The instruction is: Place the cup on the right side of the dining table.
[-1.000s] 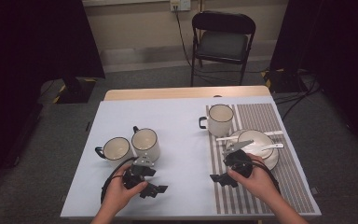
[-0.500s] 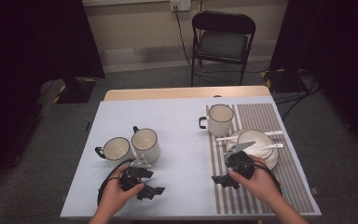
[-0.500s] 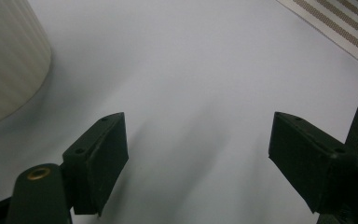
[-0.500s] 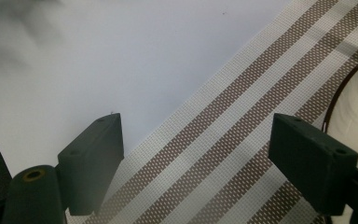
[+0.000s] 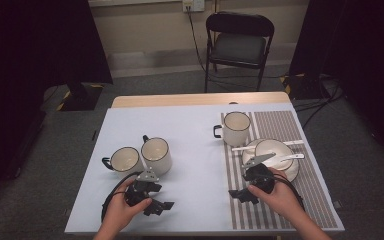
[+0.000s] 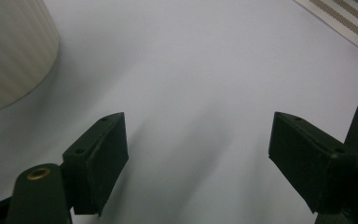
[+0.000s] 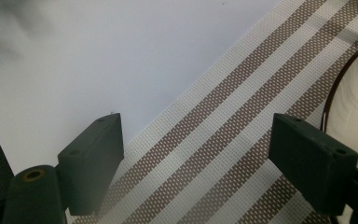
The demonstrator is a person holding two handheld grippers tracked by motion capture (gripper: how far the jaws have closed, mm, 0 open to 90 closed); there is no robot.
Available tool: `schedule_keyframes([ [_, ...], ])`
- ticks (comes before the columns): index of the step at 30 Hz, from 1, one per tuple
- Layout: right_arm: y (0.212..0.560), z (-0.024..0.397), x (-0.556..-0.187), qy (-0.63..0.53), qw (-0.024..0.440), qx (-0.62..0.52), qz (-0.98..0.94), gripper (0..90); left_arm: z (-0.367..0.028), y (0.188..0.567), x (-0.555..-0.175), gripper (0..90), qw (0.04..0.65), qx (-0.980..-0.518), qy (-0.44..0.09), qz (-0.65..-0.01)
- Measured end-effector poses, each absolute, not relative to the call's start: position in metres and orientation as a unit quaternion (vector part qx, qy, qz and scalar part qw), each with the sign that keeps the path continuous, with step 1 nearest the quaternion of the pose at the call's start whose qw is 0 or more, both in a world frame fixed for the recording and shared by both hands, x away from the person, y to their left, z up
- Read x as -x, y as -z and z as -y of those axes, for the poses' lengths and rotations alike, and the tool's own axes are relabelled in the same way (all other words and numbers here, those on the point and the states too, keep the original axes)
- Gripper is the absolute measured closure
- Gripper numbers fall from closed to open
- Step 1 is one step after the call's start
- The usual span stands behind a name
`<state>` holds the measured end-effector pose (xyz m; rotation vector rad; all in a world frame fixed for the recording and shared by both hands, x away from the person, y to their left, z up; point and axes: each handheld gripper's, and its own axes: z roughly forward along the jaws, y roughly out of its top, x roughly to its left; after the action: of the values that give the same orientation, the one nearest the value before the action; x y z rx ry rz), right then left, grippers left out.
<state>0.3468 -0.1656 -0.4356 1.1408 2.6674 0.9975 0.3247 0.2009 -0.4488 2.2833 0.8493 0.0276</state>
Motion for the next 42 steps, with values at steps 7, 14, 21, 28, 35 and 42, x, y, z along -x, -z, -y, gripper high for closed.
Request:
schedule_keyframes([
  [7,0.438,0.169,-0.345,-0.324,0.035,-0.371,-0.870,17.3,-0.204,0.450,-0.323,19.3,0.344,-0.880,-0.011,-0.327],
  [14,0.441,0.172,-0.344,-0.323,0.035,-0.377,-0.867,17.7,-0.208,0.451,-0.321,19.2,0.343,-0.879,-0.010,-0.330],
  [21,0.441,0.175,-0.342,-0.323,0.032,-0.375,-0.868,17.6,-0.211,0.452,-0.321,19.3,0.343,-0.879,-0.012,-0.331],
  [28,0.443,0.176,-0.340,-0.320,0.031,-0.373,-0.870,17.5,-0.211,0.453,-0.318,19.3,0.343,-0.880,-0.010,-0.329],
  [35,0.444,0.178,-0.338,-0.314,0.027,-0.374,-0.872,17.3,-0.214,0.455,-0.317,19.3,0.340,-0.881,-0.008,-0.329],
  [42,0.447,0.181,-0.334,-0.313,0.024,-0.374,-0.873,17.2,-0.218,0.454,-0.315,19.3,0.339,-0.880,-0.008,-0.331],
])
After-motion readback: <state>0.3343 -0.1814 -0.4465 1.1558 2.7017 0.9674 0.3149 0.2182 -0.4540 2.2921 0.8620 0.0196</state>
